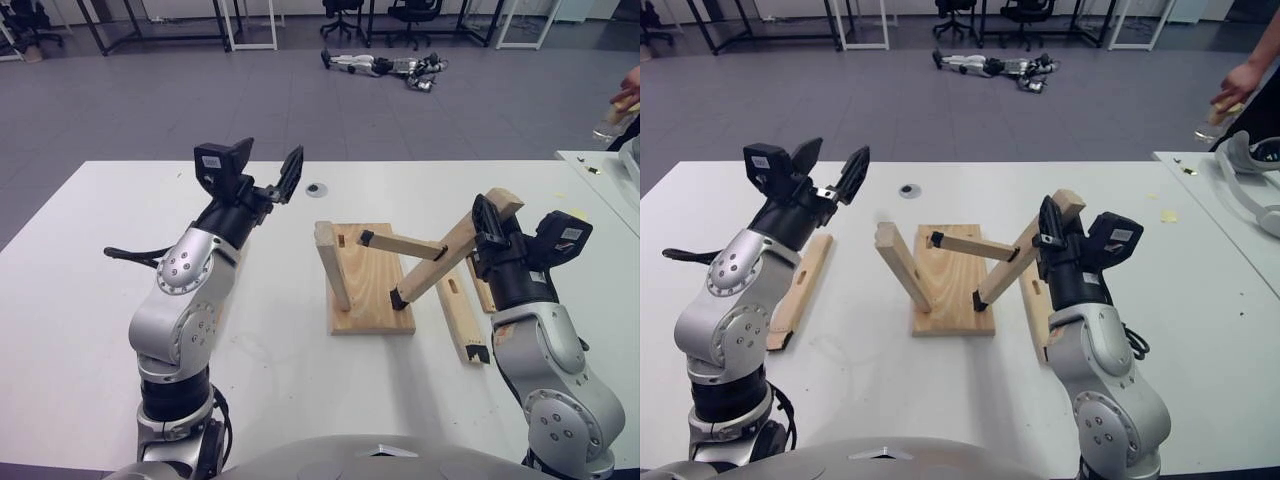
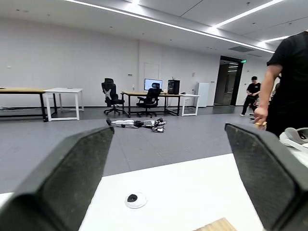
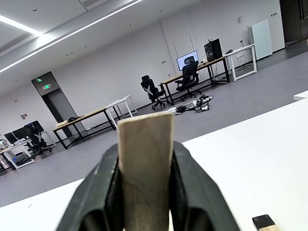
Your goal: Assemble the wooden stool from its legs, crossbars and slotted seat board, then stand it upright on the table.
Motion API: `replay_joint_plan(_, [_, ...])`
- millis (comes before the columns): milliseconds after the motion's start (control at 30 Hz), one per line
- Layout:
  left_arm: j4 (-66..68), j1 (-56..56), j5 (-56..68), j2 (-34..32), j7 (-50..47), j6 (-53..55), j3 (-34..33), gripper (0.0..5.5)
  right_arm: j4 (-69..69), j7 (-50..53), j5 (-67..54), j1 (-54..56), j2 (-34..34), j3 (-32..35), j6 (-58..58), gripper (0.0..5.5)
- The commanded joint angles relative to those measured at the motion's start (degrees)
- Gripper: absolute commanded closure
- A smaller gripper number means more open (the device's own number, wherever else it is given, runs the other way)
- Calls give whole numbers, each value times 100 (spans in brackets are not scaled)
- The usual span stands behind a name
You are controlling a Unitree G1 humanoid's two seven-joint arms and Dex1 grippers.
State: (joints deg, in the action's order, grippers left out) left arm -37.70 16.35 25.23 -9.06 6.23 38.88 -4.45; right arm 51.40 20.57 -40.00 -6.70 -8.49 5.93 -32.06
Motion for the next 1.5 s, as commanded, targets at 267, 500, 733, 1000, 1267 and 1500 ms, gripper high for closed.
replay_joint_plan(267, [-274,213,274,147,-243,365,176,124,-350,-218,812,-250,85,-344,-107,449])
replay_joint_plan(500, [-474,427,187,171,-332,361,456,124,-634,-152,1630,52,-98,-872,-563,449])
replay_joint_plan(733, [-587,623,149,270,-322,290,816,124,-648,-324,2199,149,-67,-936,-434,449])
replay_joint_plan(1000, [-678,712,-35,61,-56,142,1155,124,-889,-938,1934,-515,174,-404,156,449])
replay_joint_plan(1267, [-38,820,-511,-316,324,186,1721,124,-1338,-1513,1642,-964,472,-192,722,449])
replay_joint_plan(1500, [426,777,-505,-101,270,240,1460,124,-1450,-1855,2203,-998,80,-502,918,449])
